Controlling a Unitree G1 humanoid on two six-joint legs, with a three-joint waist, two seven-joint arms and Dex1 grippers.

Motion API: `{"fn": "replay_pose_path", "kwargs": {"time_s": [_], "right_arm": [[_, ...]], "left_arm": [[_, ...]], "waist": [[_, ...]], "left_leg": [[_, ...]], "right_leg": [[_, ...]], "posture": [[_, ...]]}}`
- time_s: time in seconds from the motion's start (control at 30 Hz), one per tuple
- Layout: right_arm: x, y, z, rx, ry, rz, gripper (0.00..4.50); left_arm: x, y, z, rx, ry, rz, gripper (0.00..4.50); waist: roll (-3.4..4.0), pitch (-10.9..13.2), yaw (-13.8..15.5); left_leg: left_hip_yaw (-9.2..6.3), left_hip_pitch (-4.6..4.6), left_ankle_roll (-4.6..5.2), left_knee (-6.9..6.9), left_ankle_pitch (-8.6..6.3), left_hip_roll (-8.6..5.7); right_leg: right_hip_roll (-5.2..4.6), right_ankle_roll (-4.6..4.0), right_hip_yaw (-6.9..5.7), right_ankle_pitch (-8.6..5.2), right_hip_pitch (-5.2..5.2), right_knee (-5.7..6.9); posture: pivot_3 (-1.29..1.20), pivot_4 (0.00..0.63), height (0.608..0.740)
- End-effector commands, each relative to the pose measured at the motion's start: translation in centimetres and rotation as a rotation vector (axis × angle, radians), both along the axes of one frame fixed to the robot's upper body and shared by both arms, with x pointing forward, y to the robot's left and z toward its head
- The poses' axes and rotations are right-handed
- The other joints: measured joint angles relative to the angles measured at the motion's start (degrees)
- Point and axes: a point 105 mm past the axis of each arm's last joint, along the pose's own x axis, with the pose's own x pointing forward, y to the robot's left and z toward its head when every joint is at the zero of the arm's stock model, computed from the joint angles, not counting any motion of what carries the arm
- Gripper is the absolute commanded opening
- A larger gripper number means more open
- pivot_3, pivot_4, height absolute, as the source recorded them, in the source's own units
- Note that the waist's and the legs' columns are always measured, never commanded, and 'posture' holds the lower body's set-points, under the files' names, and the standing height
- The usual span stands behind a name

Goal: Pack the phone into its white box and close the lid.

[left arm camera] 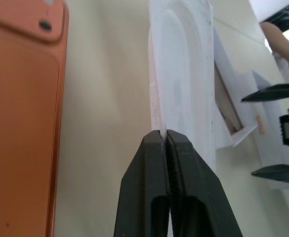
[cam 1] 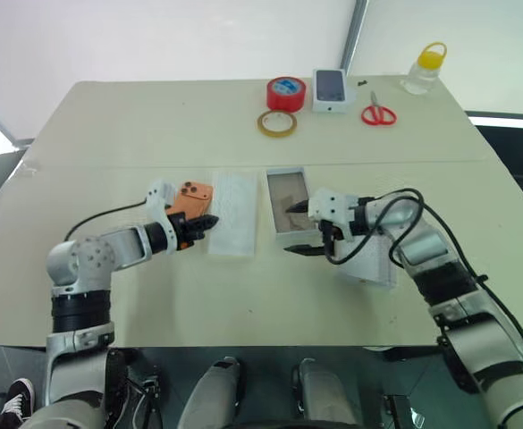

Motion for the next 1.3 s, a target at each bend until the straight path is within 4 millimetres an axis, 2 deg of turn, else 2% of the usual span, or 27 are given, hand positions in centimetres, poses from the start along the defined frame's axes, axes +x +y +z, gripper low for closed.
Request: {"fn": "replay_pose_path", "kwargs": {"time_s": [0.03, 0.13, 0.33, 0.43, 0.5, 0.67, 0.8, 0.9, 1.0, 1.13, 1.2, 1.3], "right_arm": [[0.0, 0.1, 0.2, -0.009, 0.057, 0.043, 4.25], [0.0, 0.0, -0.1, -0.025, 0.077, 0.06, 3.18], [0.1, -0.4, -1.7, -0.095, 0.073, 0.058, 0.02], [-0.3, -0.1, -1.9, -0.111, 0.062, 0.078, 0.02], [-1.0, 0.6, -1.3, -0.075, 0.071, 0.104, 0.02], [-3.2, 3.2, -0.2, -0.014, 0.062, 0.164, 0.02], [-4.6, 5.0, -0.6, 0.005, 0.065, 0.149, 0.02], [-4.7, 6.0, -1.0, 0.02, 0.08, 0.092, 0.02], [-3.5, 6.2, -0.7, 0.035, 0.068, 0.004, 0.9], [-3.3, 6.1, -0.2, 0.034, 0.042, -0.013, 2.88], [-3.5, 5.2, 0.2, 0.021, 0.019, -0.006, 3.97], [-3.8, 3.1, 0.8, 0.001, 0.019, -0.005, 3.97]], "left_arm": [[0.0, 0.1, 1.9, -0.046, -0.05, 0.006, 0.01], [-0.1, 0.3, 2.0, -0.089, -0.031, 0.02, 0.0], [0.0, 0.3, 2.0, -0.12, -0.026, 0.044, 0.0], [0.0, 0.0, 2.1, -0.109, -0.032, 0.033, 0.0], [0.1, 0.0, 2.3, -0.123, -0.03, 0.037, 0.0], [0.6, -0.3, 3.7, -0.183, -0.049, 0.04, 0.0], [0.8, -1.0, 4.7, -0.227, -0.06, 0.036, 0.0], [0.7, -1.6, 4.5, -0.22, -0.056, 0.03, 0.0], [0.5, -2.0, 4.1, -0.217, -0.045, 0.026, 0.0], [0.1, -2.3, 3.5, -0.209, -0.034, 0.025, 0.0], [-0.2, -2.5, 3.3, -0.202, -0.029, 0.025, 0.0], [-0.5, -2.4, 3.2, -0.194, -0.033, 0.031, 0.0]], "waist": [[-0.01, 0.01, -0.04], [-0.02, 0.01, -0.15], [-0.02, 0.01, -0.15], [-0.02, 0.0, -0.19], [-0.02, 0.0, -0.15], [-0.04, 0.01, -0.15], [-0.04, 0.01, -0.06], [-0.05, 0.01, -0.09], [-0.05, 0.01, -0.09], [-0.05, 0.01, -0.09], [-0.06, 0.01, 0.0], [-0.07, 0.02, 0.17]], "left_leg": [[0.0, 0.0, 0.0, 0.0, 0.0, 0.0], [-0.01, 0.0, 0.0, 0.01, 0.0, 0.01], [-0.01, 0.0, -0.02, 0.02, 0.01, 0.02], [0.0, 0.0, -0.02, 0.02, 0.01, 0.01], [-0.01, 0.01, -0.03, 0.02, 0.02, 0.02], [-0.02, -0.01, -0.04, 0.01, 0.02, 0.02], [-0.03, -0.02, -0.05, 0.02, 0.02, 0.02], [-0.03, -0.01, -0.05, 0.02, 0.02, 0.02], [-0.03, -0.01, -0.07, 0.02, 0.04, 0.01], [-0.03, -0.01, -0.07, 0.01, 0.04, 0.01], [-0.03, -0.02, -0.07, 0.01, 0.04, 0.01], [-0.02, -0.03, -0.07, 0.02, 0.04, -0.02]], "right_leg": [[0.0, 0.0, 0.0, 0.0, 0.0, 0.0], [0.01, 0.0, 0.0, 0.0, -0.01, 0.02], [0.03, 0.0, 0.0, 0.0, -0.02, 0.06], [0.02, 0.0, 0.0, 0.0, -0.02, 0.05], [0.03, 0.0, 0.0, 0.0, -0.03, 0.06], [0.02, 0.0, 0.0, 0.0, -0.04, 0.07], [0.03, 0.0, 0.0, 0.0, -0.05, 0.08], [0.03, 0.01, 0.0, 0.0, -0.05, 0.08], [0.03, 0.0, 0.01, 0.0, -0.07, 0.13], [0.03, 0.0, 0.01, 0.0, -0.09, 0.12], [0.03, 0.0, 0.01, 0.0, -0.08, 0.12], [0.01, 0.01, 0.01, 0.0, -0.07, 0.1]], "posture": [[0.0, 0.15, 0.74], [0.0, 0.15, 0.74], [0.0, 0.15, 0.74], [0.0, 0.15, 0.74], [0.0, 0.15, 0.74], [0.0, 0.15, 0.74], [0.0, 0.15, 0.74], [0.0, 0.15, 0.74], [0.0, 0.15, 0.74], [0.0, 0.15, 0.74], [0.0, 0.15, 0.74], [0.0, 0.15, 0.74]]}}
